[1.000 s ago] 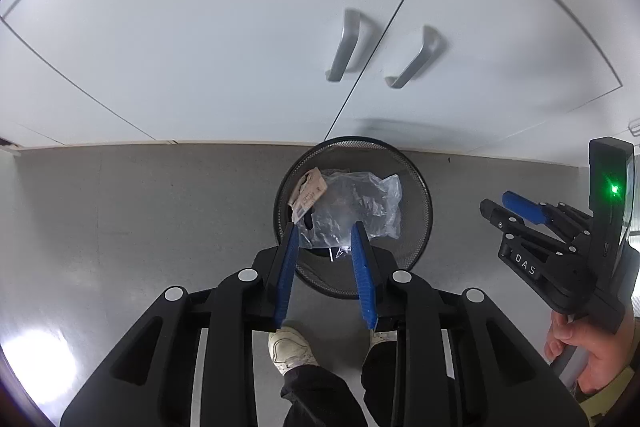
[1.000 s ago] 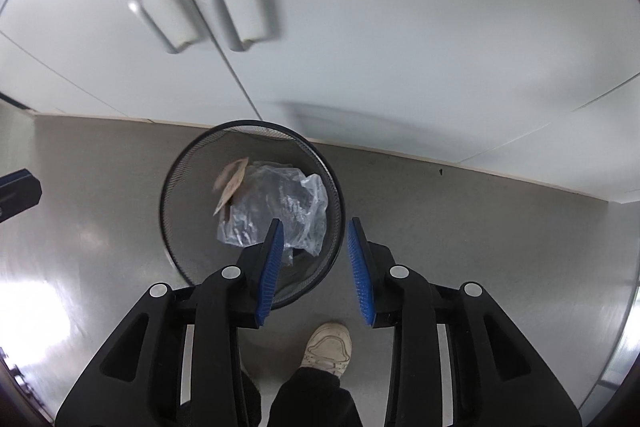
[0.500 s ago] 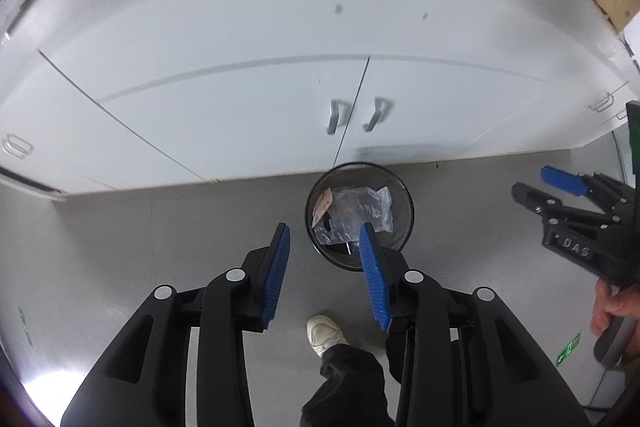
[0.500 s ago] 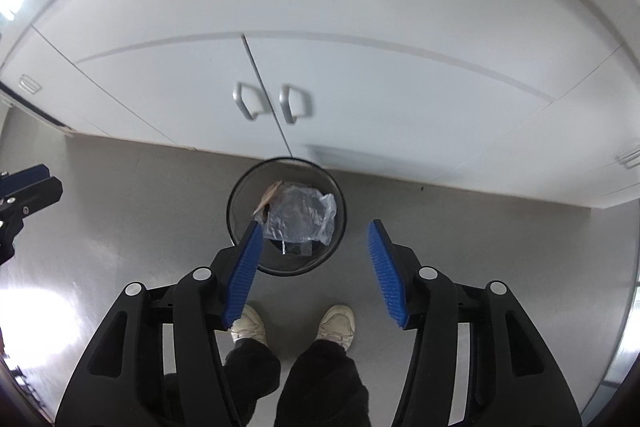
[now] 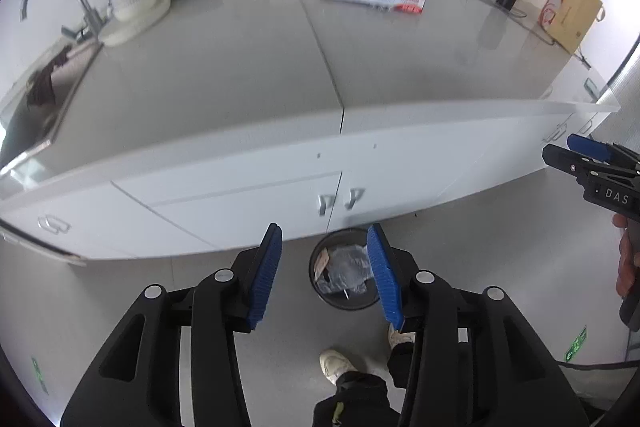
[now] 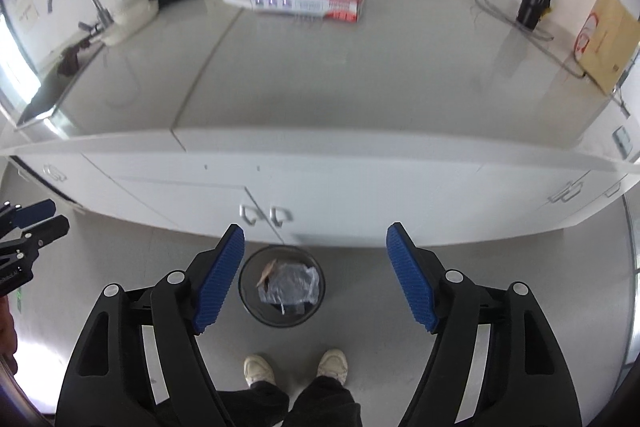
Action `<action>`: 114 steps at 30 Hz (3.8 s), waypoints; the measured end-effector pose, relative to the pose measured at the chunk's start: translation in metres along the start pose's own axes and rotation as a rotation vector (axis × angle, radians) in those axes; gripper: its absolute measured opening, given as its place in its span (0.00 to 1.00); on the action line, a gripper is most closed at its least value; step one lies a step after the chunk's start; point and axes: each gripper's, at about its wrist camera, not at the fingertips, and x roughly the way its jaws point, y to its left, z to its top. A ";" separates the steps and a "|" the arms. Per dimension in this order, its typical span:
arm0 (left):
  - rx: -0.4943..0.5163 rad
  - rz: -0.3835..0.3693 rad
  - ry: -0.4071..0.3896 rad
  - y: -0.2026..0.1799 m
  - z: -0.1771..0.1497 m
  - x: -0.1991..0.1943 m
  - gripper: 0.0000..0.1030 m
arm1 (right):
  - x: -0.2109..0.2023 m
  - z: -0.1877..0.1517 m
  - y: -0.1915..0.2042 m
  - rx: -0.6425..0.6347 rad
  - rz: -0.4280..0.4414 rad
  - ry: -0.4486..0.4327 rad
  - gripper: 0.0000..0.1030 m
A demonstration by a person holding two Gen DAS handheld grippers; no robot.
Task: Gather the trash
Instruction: 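Move both open grippers back toward the toothpaste box and blue bag, then grasp the clear plastic bag with the left gripper while the right grasps the Colgate box, then lift the clear bag and Colgate box and carry both over the trash bin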
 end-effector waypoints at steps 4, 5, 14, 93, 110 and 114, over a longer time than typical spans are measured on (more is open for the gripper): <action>-0.010 -0.006 -0.056 0.007 0.027 -0.032 0.48 | -0.032 0.023 0.000 -0.004 0.006 -0.068 0.77; -0.015 -0.011 -0.067 0.011 0.033 -0.040 0.48 | -0.042 0.027 -0.001 -0.004 0.009 -0.080 0.78; 0.006 -0.071 -0.153 0.012 0.089 -0.073 0.61 | -0.072 0.073 -0.008 -0.054 0.002 -0.139 0.86; 0.013 -0.016 0.233 -0.042 0.467 0.246 0.55 | 0.254 0.314 -0.053 -0.672 0.490 0.200 0.51; -0.196 -0.003 0.074 0.011 0.425 0.156 0.54 | 0.214 0.300 -0.066 -0.596 0.512 0.119 0.45; -0.235 0.014 0.067 0.017 0.405 0.141 0.54 | 0.206 0.295 -0.069 -0.537 0.525 0.110 0.45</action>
